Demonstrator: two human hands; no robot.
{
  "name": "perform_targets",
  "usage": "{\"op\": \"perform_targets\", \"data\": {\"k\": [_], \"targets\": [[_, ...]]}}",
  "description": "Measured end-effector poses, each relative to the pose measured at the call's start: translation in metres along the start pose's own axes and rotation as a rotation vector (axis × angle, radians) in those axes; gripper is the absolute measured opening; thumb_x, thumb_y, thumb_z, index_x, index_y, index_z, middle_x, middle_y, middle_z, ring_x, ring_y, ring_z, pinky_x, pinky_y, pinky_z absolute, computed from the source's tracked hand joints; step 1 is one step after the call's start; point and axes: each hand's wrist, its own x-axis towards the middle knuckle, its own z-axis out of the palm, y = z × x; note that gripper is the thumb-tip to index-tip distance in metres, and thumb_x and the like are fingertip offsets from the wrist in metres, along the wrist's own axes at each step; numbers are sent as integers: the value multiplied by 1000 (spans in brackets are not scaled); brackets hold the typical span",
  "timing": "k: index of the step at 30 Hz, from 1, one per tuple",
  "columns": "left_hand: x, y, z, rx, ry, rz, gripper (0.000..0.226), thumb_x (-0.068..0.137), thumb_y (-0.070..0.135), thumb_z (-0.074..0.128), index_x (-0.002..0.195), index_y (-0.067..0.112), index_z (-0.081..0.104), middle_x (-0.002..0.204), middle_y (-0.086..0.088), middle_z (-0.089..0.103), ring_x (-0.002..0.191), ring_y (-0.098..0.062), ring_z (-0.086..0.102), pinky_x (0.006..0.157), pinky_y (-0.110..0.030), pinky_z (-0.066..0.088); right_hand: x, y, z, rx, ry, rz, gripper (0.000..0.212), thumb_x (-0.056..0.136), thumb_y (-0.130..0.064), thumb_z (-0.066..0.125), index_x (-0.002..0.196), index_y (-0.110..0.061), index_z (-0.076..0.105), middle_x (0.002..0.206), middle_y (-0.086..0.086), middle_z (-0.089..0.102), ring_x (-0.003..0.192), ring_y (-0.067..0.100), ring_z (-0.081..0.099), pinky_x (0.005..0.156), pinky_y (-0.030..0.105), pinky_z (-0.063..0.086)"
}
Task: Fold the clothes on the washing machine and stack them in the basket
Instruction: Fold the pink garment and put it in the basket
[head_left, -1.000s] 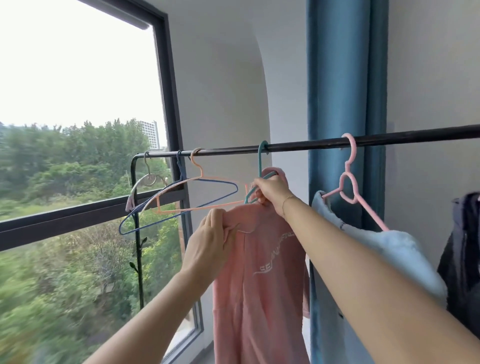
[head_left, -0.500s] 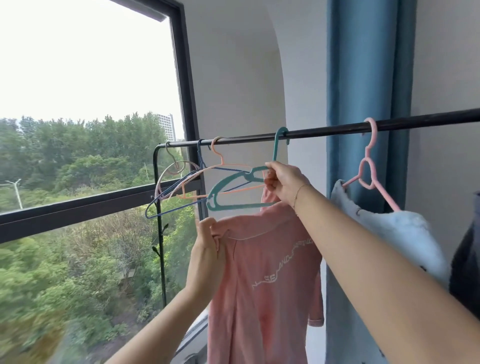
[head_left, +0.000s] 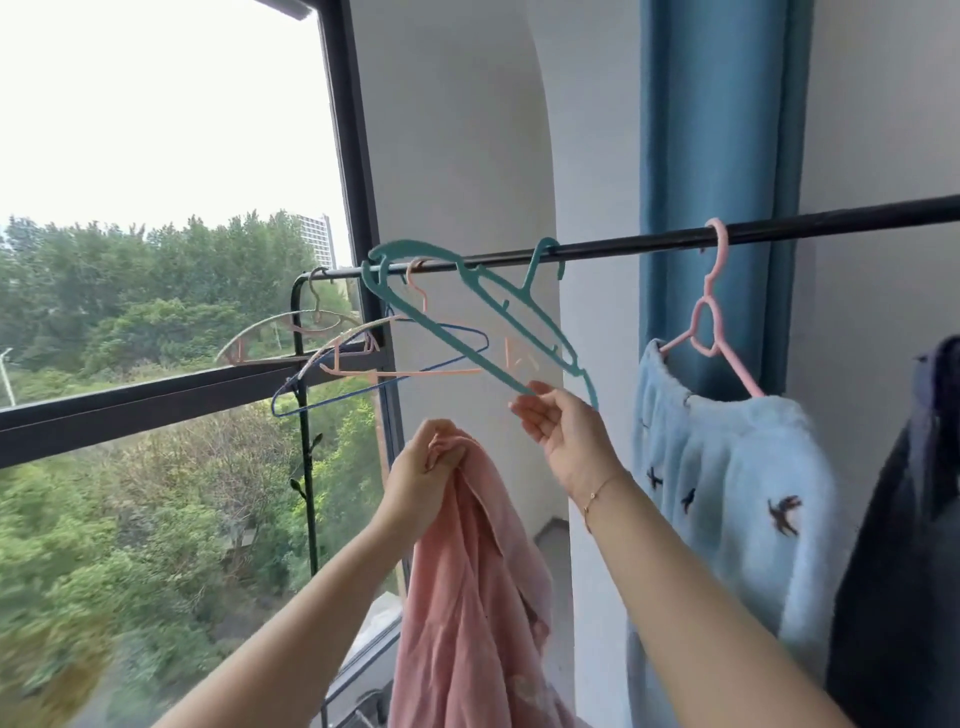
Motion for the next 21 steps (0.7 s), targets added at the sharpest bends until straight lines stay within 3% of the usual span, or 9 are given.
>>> {"op": "perform_targets", "data": {"k": [5, 9, 11, 14, 16, 18, 21], "targets": [[2, -12, -9, -33, 32, -111, 16, 92, 7, 58, 104, 17, 64, 95, -4, 68, 85, -13, 59, 71, -16, 43, -6, 61, -34, -198, 24, 105, 31, 88, 6, 33, 94, -5, 61, 65, 3, 70, 65, 16, 68, 68, 24, 49], [-2, -7, -27, -77, -7, -76, 17, 92, 7, 60, 108, 11, 66, 98, -5, 69, 88, -13, 60, 77, -19, 46, -8, 97, -33, -202, -70, 229, 40, 69, 11, 37, 97, -3, 61, 86, 11, 68, 83, 22, 64, 74, 27, 49], [-6, -5, -40, -108, 1, -81, 17, 92, 8, 60, 106, 15, 66, 97, -3, 69, 88, -11, 60, 80, -21, 47, -11, 117, -27, -214, -152, 296, 46, 62, 11, 39, 100, -1, 62, 87, 13, 69, 82, 23, 64, 75, 29, 51], [-14, -7, -67, -106, 59, -80, 18, 93, 10, 60, 101, 26, 66, 94, 4, 69, 86, -3, 60, 81, -18, 46, -20, 147, -25, -373, -140, 328, 33, 78, 10, 43, 97, -5, 67, 81, 9, 70, 78, 19, 65, 75, 29, 53], [-20, -10, -86, -84, 90, -100, 17, 94, 11, 59, 103, 23, 67, 97, 2, 70, 90, -6, 61, 84, -20, 46, -28, 167, -28, -375, -118, 336, 27, 89, -3, 42, 90, -7, 69, 84, 5, 69, 76, 11, 65, 67, 22, 51], [-28, -14, -105, -74, 103, -131, 17, 94, 14, 59, 99, 29, 67, 94, 6, 70, 88, -4, 61, 80, -18, 47, -40, 184, -28, -327, -61, 328, 36, 97, -20, 36, 96, -8, 69, 94, 5, 71, 87, 12, 65, 68, 20, 49], [-46, -24, -134, -64, 158, -202, 20, 95, 15, 57, 92, 34, 65, 88, 11, 68, 81, 0, 60, 74, -13, 47, -59, 221, -17, -364, -66, 355, 42, 100, -22, 31, 101, -3, 68, 92, 5, 69, 85, 12, 62, 60, 13, 49]]}}
